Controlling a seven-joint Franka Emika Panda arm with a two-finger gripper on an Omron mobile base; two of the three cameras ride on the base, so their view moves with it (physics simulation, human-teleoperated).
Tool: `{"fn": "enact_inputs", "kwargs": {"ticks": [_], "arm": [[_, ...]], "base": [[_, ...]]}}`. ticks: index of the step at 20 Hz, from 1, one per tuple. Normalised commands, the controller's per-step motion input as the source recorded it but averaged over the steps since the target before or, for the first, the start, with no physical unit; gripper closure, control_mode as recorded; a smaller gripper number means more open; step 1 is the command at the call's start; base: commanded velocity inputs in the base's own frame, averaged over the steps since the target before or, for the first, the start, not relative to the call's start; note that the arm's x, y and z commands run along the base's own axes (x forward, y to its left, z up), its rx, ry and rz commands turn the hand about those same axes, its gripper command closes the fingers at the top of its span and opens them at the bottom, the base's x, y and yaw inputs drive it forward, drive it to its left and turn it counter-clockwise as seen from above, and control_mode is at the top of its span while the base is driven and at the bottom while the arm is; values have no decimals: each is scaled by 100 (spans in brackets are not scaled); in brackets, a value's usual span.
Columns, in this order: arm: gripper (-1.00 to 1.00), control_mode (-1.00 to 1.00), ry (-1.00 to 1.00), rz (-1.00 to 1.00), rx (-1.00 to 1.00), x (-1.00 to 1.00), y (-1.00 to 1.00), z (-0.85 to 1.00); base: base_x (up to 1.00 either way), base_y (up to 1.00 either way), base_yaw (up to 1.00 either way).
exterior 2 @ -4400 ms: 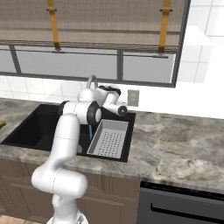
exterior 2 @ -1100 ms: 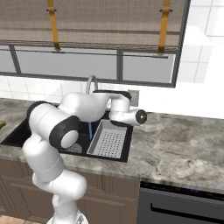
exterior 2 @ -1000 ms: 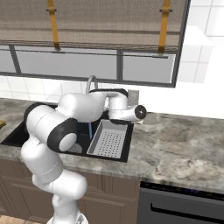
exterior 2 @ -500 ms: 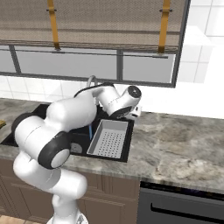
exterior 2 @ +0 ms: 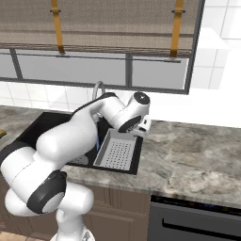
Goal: Soak the sponge with water for a few seconds and then drop it inside the sink.
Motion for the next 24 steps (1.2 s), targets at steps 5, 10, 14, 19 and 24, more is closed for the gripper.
{"fn": "enact_inputs", "kwargs": {"ticks": [5, 10, 14, 19, 24], "arm": [[-100, -100, 0, 0, 0, -70, 0, 9], [-100, -100, 0, -1, 0, -39, 16, 19], [-100, -100, 0, -1, -5, -45, 24, 23], [-100, -100, 0, -1, -8, -43, 47, 20], [-100, -100, 0, 0, -12, -36, 71, 12]], "base": [[0, 0, 0], [0, 0, 0], [0, 0, 0], [0, 0, 0], [0, 0, 0]]}}
